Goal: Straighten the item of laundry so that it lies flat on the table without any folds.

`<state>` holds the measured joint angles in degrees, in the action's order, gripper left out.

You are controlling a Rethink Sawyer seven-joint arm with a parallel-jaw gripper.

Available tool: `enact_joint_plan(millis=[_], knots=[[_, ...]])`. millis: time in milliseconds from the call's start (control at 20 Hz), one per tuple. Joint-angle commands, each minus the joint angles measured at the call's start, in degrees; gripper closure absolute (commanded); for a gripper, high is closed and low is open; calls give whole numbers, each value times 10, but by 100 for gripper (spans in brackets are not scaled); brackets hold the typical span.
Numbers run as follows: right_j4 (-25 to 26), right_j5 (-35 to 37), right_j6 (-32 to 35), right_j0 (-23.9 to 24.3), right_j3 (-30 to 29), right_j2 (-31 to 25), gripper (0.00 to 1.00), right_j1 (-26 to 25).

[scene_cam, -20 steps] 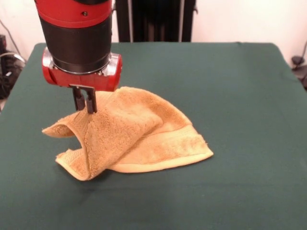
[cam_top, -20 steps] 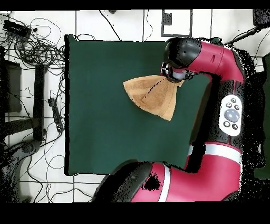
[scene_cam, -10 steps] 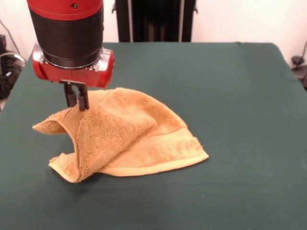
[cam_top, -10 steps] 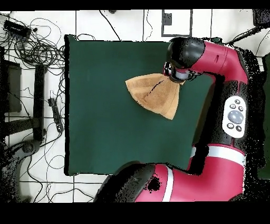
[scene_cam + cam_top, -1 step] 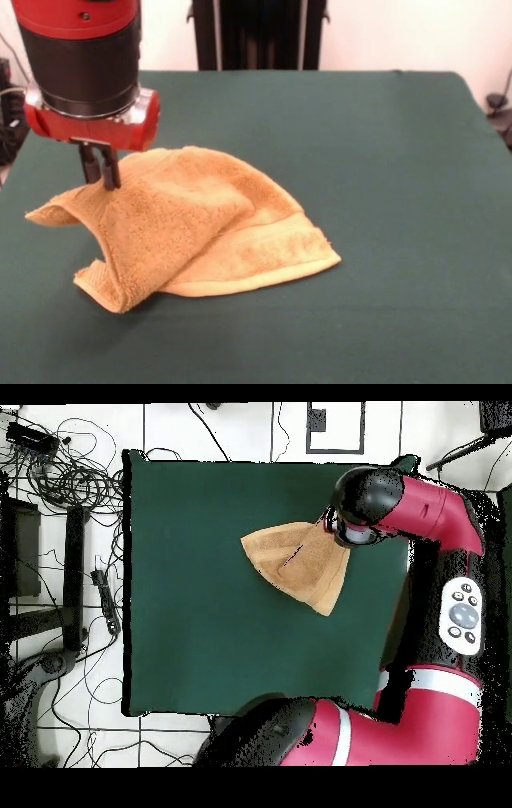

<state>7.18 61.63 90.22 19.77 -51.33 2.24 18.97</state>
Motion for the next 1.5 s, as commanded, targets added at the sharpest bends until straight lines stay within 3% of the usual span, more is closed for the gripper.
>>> enact_joint_plan(millis=[50, 400, 750, 1000, 1500], knots=[[20, -66, -89, 7, -120, -75, 100, 7], [27, -109, -84, 10, -142, -84, 100, 6], [25, -190, -63, 24, -200, -96, 100, 12], [27, -219, -30, 20, -223, -85, 100, 18], [32, -256, -31, 30, -250, -95, 100, 22]])
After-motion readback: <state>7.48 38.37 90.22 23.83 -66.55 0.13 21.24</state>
